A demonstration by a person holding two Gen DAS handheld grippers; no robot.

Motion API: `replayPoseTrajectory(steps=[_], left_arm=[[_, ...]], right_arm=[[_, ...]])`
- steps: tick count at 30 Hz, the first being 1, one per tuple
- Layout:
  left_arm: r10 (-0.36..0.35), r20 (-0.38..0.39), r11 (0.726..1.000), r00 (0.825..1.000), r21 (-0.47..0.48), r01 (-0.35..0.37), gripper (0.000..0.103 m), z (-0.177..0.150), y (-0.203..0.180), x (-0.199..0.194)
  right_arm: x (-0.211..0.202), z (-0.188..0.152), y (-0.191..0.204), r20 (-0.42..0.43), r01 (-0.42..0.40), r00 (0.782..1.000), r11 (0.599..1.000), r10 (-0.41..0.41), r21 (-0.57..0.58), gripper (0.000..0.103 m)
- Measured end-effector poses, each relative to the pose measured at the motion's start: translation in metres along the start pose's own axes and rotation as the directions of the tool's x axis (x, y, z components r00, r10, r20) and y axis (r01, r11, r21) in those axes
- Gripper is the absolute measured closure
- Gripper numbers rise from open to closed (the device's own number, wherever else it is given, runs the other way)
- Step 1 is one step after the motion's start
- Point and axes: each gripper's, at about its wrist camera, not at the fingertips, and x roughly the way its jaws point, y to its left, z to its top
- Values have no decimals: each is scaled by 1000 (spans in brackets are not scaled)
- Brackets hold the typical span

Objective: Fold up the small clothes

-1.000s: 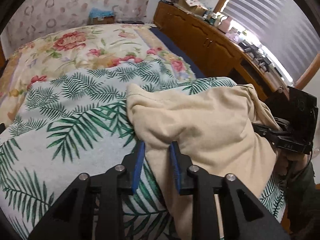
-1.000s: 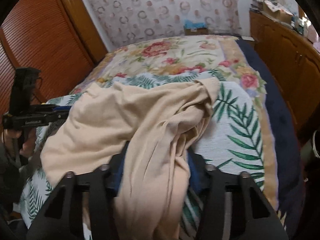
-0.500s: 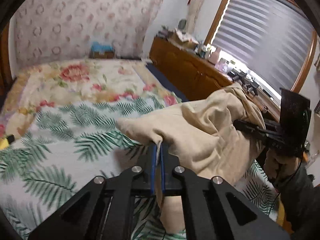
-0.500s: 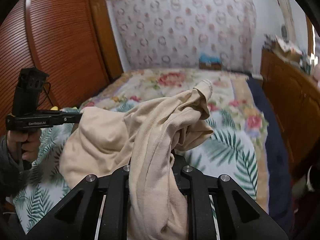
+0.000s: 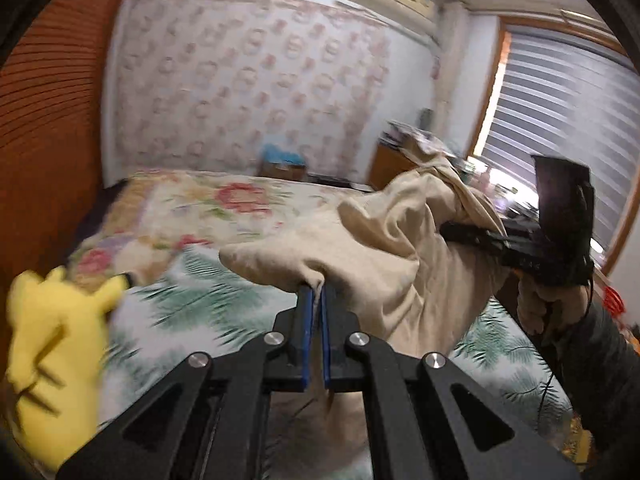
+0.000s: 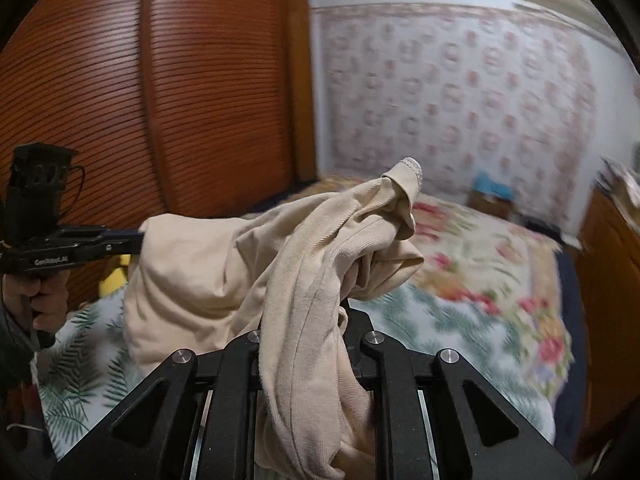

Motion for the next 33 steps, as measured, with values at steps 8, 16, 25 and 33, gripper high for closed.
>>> replayPoseTrajectory(steps=[8, 16, 25, 33], left_arm=[[184, -27, 971, 983, -154, -186, 102, -66, 87, -42], [252, -77, 938, 965, -225, -263, 102, -106, 122, -34], [292, -135, 920, 947, -230, -317, 102, -120, 135, -26], [317, -158, 917, 935, -201, -344, 102, -121, 135, -24]], right_arm=[[119, 60, 89, -81, -234, 971, 961, 224, -147, 90], [225, 79, 177, -201, -319, 943, 887, 264, -334, 90], [293, 96, 185, -268, -273, 941, 931, 207, -241, 71], [287, 95, 149, -243, -185, 958, 974, 150, -128, 52]])
